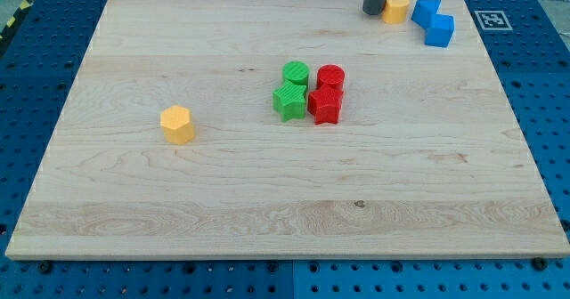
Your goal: Move the hexagon towards the bottom of the green star
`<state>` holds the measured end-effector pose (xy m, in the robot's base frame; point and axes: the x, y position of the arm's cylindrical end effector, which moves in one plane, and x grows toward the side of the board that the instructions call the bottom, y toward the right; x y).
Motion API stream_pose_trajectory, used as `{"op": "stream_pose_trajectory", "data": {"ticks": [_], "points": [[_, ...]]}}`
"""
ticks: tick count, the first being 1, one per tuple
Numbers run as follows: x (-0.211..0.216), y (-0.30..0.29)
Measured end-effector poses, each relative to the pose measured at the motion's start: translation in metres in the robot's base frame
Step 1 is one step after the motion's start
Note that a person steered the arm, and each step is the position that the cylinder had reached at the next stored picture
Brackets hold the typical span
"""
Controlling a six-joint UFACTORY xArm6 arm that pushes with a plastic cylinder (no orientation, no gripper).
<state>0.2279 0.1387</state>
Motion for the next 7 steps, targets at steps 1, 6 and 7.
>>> {"op": "stream_pose_trajectory", "data": {"ticks": [1, 6, 7], "points": [[-0.008, 0.004], [0.036, -0.011], [0.044, -0.043]]}}
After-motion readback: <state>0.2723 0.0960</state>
